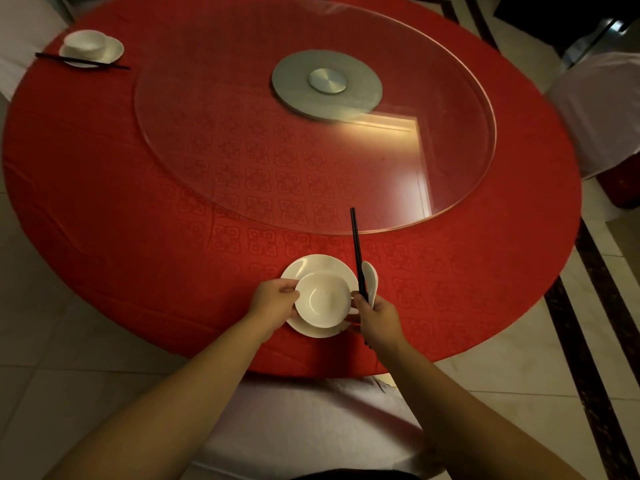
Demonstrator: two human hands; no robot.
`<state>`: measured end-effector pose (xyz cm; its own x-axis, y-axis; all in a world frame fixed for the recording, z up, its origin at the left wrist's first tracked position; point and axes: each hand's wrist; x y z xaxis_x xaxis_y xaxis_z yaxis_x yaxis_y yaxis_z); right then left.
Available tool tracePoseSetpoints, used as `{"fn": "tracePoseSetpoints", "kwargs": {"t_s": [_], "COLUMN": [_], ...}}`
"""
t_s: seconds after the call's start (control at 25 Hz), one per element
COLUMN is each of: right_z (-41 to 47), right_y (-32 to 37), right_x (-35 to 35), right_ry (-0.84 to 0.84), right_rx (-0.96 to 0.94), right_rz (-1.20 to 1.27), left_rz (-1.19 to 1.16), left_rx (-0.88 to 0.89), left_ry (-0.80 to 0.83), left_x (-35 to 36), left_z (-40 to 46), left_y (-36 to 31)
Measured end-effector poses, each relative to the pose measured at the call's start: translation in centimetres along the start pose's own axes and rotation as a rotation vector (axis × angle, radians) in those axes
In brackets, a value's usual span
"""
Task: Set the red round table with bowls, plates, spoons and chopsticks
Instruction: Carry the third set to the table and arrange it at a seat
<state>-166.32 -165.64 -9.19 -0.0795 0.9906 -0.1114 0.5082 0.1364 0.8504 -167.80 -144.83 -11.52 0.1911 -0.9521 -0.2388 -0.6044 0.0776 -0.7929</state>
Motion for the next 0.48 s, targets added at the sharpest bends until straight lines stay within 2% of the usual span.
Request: {"fn": "tracePoseSetpoints", "kwargs": {"t_s": [0.48], "right_z": [1.0], "right_y": [0.7], "right_x": [1.0], "right_ry": [0.045], "right_rx": [0.048], "right_rz": [0.003], "left_rz": [-0.133], "left_rx": [-0.038], "left_ry": [-0.007], "left_x": [-1.1], "left_z": [0.5], "left_y": [0.1]}}
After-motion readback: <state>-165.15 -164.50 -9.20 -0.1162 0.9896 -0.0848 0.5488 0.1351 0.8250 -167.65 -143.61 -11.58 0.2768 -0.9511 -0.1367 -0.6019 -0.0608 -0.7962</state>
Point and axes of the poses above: each hand's wrist, its own z-axis towards the middle knuckle, its own x-axis out of the palm, y = z × x, and after that the axes turned 2 degrees about z, right-handed
